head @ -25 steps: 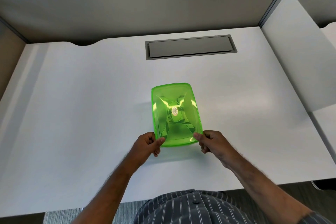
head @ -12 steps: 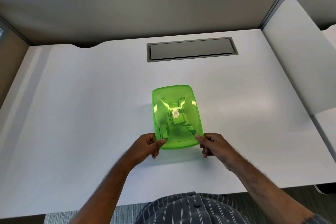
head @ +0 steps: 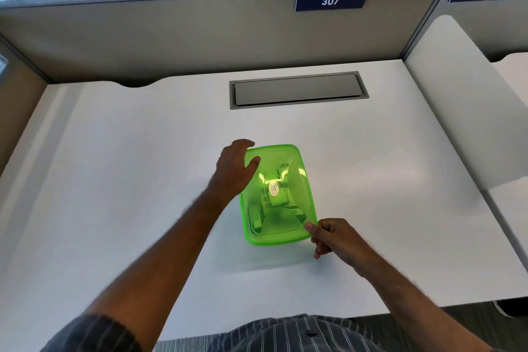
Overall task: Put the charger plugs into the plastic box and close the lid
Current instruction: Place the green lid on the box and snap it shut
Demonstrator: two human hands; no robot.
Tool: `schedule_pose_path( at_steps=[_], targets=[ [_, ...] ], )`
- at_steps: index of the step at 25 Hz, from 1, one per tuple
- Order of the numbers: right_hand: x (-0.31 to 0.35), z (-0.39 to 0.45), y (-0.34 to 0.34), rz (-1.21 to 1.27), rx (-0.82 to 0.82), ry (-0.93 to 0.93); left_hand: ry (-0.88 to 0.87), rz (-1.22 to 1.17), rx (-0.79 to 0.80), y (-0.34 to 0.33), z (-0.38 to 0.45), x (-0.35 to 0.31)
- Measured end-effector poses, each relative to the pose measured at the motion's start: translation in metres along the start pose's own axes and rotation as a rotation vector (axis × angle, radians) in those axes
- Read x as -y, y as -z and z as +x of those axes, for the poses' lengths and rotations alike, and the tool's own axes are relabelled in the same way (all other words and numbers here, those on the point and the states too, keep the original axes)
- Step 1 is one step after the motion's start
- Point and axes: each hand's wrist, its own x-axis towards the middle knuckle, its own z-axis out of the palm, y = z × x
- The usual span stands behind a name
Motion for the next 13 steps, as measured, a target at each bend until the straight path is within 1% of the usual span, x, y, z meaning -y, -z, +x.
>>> schedule_pose_path(
  at_steps=[2,4,8,13],
  targets=[
    [0.001,0.000,0.000,-0.001,0.002,-0.004,0.023,0.085,0.136,-0.003,0.017,-0.010],
    [0.002,-0.001,0.002,0.006,-0.004,-0.012,0.037,0.134,0.208,-0.006,0.024,-0.011],
    [0.007,-0.002,0.006,0.026,-0.036,-0.023,0.079,0.085,0.181,-0.002,0.023,0.001],
    [0.015,0.004,0.015,0.079,-0.115,-0.020,0.220,-0.069,0.110,0.004,0.012,0.016]
  ],
)
